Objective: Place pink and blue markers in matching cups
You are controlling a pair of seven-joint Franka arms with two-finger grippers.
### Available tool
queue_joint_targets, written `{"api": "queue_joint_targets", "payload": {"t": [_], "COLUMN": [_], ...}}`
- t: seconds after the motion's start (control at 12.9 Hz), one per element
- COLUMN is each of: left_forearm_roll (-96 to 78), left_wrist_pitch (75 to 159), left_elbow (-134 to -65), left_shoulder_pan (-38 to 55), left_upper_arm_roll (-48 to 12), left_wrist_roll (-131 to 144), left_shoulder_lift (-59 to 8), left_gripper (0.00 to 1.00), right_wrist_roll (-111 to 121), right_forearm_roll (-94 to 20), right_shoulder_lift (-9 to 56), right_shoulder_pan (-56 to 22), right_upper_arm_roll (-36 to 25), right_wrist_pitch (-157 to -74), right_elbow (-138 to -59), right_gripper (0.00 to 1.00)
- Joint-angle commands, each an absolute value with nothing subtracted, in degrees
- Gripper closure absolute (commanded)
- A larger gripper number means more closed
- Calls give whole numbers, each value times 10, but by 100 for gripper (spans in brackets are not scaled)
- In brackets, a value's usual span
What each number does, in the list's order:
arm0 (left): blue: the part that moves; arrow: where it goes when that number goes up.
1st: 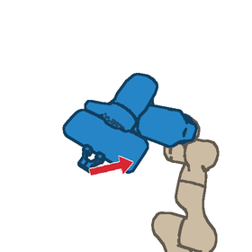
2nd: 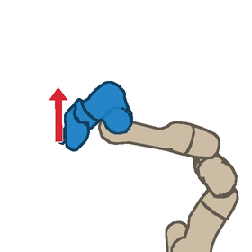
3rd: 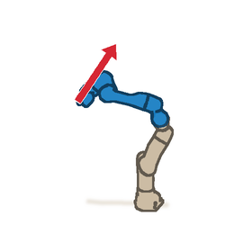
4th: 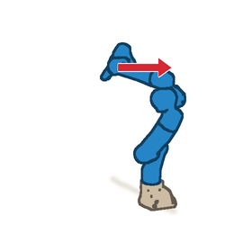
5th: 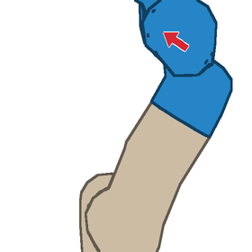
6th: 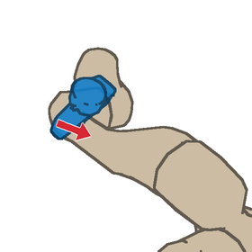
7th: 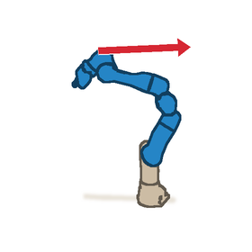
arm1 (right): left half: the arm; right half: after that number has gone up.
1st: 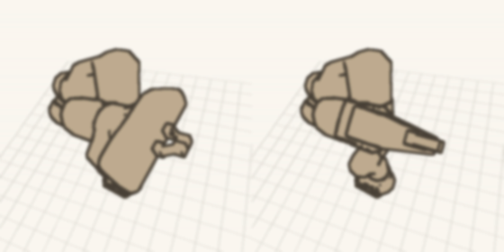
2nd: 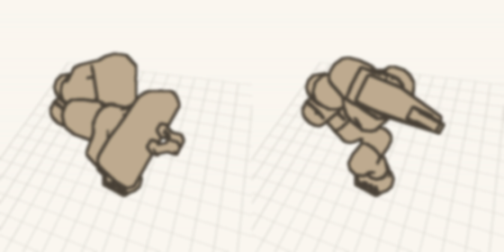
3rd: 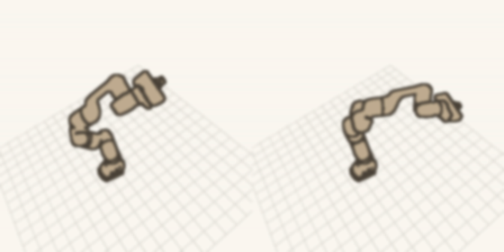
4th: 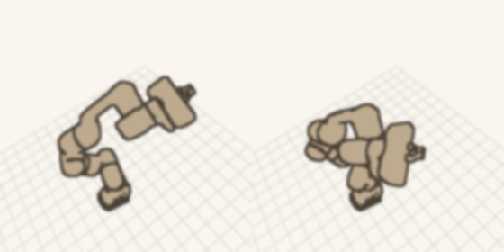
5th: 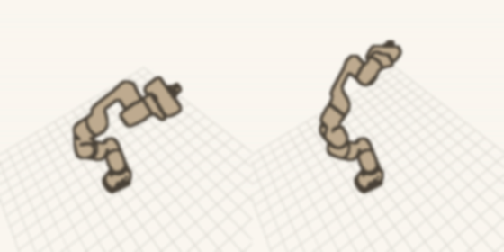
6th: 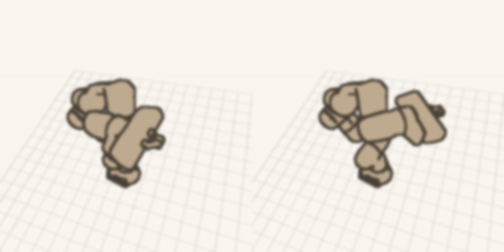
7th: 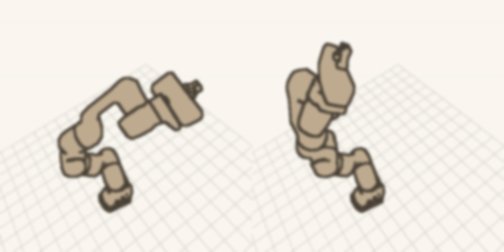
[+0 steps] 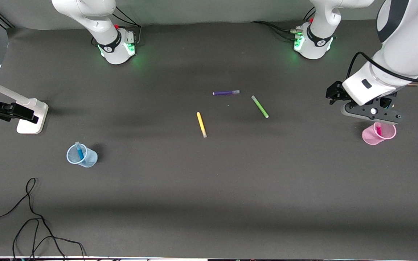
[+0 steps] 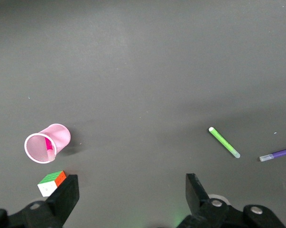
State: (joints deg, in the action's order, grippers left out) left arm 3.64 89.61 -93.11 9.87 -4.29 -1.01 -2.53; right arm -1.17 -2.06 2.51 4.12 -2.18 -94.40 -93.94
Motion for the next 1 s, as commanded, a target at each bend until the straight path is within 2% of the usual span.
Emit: {"api": "queue_joint_targets", "payload": {"t": [0.0,0.31,0.93], "left_forearm_roll": [35,-17,-17], "left_wrist_pitch": [903,906,908], "left_elbow": [-932,-933,-932], "left_shoulder_pan": [103,62,62], "left_upper_arm_roll": [-32,-32,-32], "left_wrist_roll": [-9,-9,-9], "left_shoulder_lift": [-25,-25,-25], "left_gripper": [0,0,0], "right_wrist_roll": [24,27,26], "right_forearm_roll": [-9,-8,-8], "right_shoulder_lift": [11,10,9], "right_shoulder_pan": [33,32,32], "right_upper_arm_roll": [-33,-33,-33], "right_wrist_pitch": [-947,-946,-946], "right_elbow": [-955,-955,-955], "right_gripper": [0,0,0]}}
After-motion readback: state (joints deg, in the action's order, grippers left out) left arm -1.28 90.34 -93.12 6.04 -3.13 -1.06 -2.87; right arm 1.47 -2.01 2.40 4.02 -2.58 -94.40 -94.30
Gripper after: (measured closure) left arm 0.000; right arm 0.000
